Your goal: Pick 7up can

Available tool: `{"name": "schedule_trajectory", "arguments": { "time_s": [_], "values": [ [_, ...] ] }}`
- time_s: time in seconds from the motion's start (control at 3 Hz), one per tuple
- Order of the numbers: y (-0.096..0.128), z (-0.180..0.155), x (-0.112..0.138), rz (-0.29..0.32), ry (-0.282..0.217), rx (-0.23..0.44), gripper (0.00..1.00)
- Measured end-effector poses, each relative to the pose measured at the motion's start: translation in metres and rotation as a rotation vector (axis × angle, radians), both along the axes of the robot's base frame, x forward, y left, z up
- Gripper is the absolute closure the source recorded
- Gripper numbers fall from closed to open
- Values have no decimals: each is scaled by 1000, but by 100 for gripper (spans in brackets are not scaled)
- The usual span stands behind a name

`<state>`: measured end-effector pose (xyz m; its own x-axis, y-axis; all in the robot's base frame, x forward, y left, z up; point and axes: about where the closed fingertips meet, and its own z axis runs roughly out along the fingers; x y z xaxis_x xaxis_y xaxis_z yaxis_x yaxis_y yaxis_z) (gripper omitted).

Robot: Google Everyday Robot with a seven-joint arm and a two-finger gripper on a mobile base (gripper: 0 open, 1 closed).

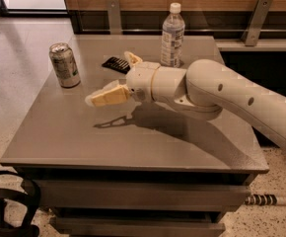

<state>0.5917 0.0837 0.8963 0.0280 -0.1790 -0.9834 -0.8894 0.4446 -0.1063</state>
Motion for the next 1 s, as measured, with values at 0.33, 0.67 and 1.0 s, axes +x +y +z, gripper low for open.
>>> {"name": "schedule_trajectory", "arguments": {
  "time_s": [0.33,0.67,1.0],
  "values": [
    [27,-8,23,22,7,10,0],
    [56,-15,47,26,32,19,0],
    [81,-19,66,37,43,37,0]
  ]
}}
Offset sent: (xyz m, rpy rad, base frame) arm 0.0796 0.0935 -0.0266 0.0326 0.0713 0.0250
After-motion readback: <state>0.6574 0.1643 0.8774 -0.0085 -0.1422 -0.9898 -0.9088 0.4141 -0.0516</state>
